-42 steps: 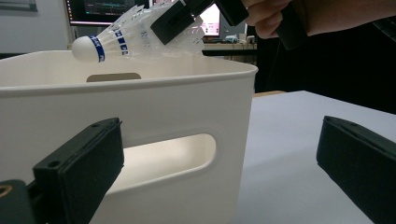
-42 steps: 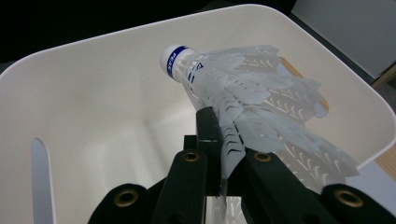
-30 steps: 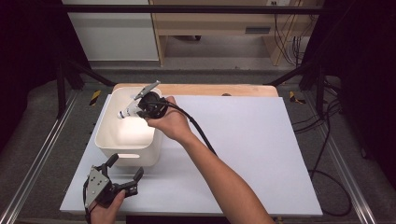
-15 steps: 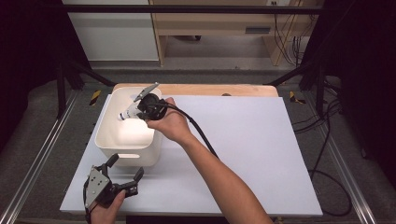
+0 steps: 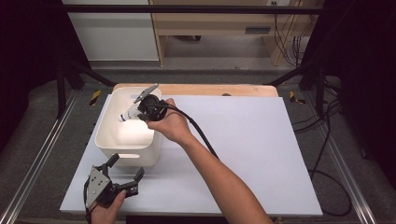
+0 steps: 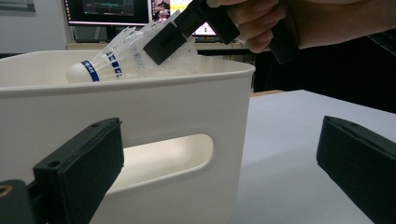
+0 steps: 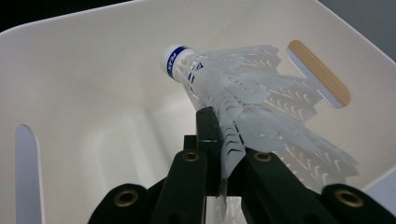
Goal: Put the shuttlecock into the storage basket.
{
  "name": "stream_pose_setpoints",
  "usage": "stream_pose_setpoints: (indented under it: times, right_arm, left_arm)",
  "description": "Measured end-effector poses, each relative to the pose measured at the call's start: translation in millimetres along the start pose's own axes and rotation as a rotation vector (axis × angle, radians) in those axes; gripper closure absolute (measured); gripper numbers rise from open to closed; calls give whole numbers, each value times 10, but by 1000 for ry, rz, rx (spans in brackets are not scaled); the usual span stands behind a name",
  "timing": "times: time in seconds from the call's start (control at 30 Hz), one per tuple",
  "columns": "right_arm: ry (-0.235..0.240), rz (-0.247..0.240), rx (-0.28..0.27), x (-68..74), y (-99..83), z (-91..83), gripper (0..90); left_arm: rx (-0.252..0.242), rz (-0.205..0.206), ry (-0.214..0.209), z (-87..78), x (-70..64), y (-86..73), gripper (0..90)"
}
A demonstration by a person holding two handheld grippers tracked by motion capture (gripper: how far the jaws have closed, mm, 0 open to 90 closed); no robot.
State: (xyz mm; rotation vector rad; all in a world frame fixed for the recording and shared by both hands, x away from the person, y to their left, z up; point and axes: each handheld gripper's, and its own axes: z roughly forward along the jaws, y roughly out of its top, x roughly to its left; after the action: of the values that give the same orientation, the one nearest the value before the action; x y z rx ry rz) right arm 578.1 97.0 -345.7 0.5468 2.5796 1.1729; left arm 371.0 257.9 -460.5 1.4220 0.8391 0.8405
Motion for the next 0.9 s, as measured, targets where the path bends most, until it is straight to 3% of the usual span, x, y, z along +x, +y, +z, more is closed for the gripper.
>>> stream_pose_setpoints:
  times: [0.9]
  right_arm:
    - [8,2,26,21,-64,67,889]
  left_arm:
    - [2,2,-5,6,-12,1,8]
